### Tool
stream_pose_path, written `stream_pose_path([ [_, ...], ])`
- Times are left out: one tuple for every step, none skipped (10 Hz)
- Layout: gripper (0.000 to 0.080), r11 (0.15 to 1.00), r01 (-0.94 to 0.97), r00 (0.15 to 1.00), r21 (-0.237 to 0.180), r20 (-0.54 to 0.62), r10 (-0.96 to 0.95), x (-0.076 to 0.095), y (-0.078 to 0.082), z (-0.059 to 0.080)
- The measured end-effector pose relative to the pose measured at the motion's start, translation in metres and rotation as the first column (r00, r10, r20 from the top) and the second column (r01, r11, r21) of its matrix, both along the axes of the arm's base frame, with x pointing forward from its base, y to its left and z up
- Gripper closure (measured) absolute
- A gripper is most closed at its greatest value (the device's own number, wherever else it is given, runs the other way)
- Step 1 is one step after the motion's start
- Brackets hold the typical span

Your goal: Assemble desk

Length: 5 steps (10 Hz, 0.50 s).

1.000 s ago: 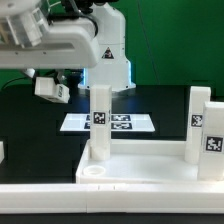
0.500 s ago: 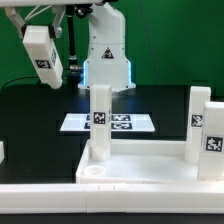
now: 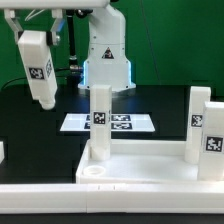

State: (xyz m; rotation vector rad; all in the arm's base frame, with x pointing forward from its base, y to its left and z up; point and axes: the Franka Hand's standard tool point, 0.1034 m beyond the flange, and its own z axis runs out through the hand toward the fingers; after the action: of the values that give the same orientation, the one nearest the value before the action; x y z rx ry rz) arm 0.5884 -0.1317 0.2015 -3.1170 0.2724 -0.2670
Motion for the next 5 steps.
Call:
stream_pose_path([
  [0.0511, 0.999, 0.039, 0.995, -0.005, 0.09, -0.039, 0.016, 0.008, 0.005],
  [0.0511, 0.998, 0.064, 0.989, -0.004, 0.132, -0.063, 0.027, 0.023, 0.005],
  [0.0511, 0.996, 0.086, 0.973, -0.011, 0.216, -0.081, 0.035, 0.038, 0.005],
  [0.0511, 0.996, 0.092, 0.957, -0.018, 0.277, -0.083, 0.034, 0.054, -0.001],
  [0.0511, 0.994, 0.103, 0.936, -0.034, 0.342, -0.085, 0.028, 0.057, -0.005],
])
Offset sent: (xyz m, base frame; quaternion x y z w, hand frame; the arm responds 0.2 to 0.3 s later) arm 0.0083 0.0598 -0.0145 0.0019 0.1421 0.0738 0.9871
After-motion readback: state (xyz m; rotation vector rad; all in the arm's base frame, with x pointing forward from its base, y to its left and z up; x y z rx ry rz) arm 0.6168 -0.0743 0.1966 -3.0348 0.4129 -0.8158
